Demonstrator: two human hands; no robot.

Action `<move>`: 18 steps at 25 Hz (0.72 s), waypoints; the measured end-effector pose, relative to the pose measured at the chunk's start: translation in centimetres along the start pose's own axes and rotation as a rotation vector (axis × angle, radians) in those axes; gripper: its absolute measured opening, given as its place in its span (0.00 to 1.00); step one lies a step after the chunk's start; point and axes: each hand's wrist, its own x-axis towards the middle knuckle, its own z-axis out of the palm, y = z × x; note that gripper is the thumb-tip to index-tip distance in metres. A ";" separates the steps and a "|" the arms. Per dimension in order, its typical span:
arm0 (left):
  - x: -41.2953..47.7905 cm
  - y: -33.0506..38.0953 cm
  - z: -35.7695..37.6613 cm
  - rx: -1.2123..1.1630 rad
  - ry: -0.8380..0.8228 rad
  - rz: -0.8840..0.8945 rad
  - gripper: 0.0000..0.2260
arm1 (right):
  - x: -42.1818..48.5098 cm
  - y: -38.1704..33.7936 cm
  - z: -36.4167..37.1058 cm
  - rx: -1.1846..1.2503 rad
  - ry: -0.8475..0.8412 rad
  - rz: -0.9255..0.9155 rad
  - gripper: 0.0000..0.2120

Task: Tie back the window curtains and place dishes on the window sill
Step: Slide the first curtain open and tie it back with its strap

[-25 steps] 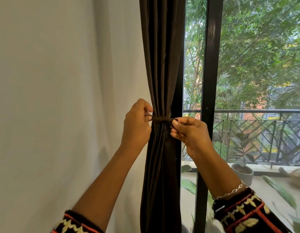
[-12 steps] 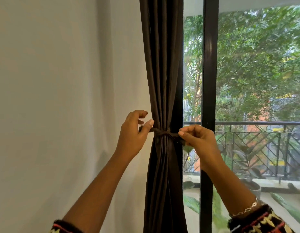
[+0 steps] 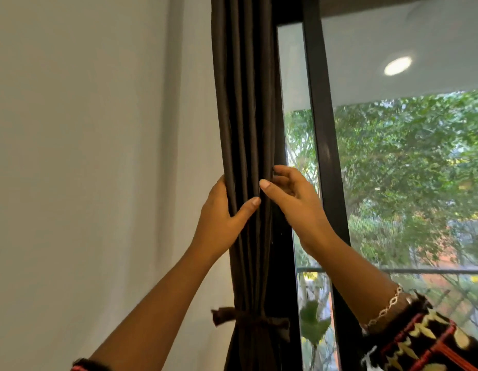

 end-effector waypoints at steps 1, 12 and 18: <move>1.5 0.2 0.0 0.004 0.016 -0.005 0.23 | 1.8 -0.5 -0.1 -0.002 -0.013 -0.022 0.23; 15.1 4.2 -0.1 0.061 0.139 0.017 0.33 | 20.7 -8.8 0.8 -0.011 -0.090 -0.213 0.36; 17.8 4.1 1.8 0.181 0.097 0.039 0.32 | 25.6 -11.2 2.9 -0.210 0.068 -0.139 0.48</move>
